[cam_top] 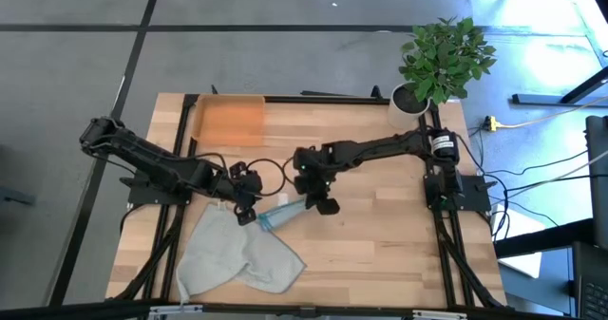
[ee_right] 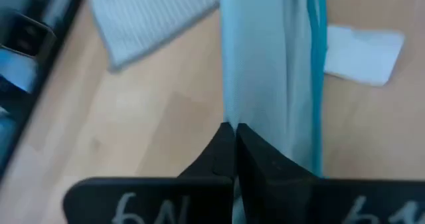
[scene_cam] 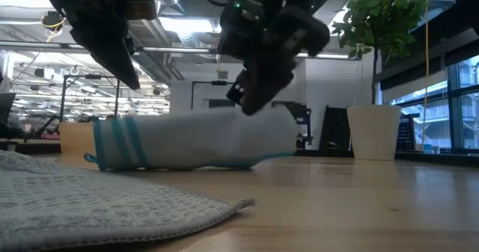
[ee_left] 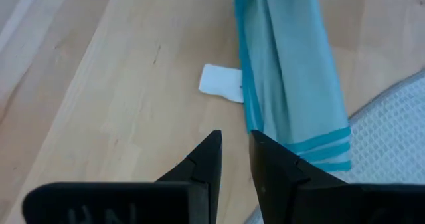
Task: Roll microfiber towels into tight, uniform cylinder then place into a basket
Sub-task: Roll the blue microfiber cloth
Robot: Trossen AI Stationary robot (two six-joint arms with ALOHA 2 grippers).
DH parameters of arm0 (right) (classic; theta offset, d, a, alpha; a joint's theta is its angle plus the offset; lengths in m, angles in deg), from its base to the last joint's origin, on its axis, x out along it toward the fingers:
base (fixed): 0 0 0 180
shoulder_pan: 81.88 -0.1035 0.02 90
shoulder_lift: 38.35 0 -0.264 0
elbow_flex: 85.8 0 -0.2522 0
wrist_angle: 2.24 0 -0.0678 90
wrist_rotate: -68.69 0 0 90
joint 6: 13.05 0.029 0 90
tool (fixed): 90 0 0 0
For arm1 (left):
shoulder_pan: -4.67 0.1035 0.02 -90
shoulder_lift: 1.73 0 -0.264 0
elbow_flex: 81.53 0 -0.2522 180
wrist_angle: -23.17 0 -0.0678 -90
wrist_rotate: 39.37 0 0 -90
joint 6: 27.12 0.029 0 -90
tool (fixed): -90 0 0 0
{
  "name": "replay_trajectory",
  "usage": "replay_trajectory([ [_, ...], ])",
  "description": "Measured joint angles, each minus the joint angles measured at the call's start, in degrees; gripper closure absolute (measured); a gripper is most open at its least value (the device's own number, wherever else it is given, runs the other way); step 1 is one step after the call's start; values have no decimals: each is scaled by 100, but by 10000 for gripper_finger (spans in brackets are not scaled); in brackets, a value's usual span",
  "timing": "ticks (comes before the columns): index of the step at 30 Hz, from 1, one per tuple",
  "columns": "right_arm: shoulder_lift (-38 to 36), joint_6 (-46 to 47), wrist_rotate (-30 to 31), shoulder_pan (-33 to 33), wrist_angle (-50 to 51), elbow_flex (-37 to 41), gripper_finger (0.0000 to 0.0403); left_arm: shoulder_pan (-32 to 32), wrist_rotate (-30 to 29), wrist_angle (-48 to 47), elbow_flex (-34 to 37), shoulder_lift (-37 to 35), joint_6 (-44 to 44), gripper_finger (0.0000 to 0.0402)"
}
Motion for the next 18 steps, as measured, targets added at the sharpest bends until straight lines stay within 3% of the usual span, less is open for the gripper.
replay_trajectory([
  [4,2,370,-421,202,-27,-2,399,-76,0,-1,0,0,4,333],
  [18,24,580,-778,484,-105,212,399,-217,0,0,0,0,5,333],
])
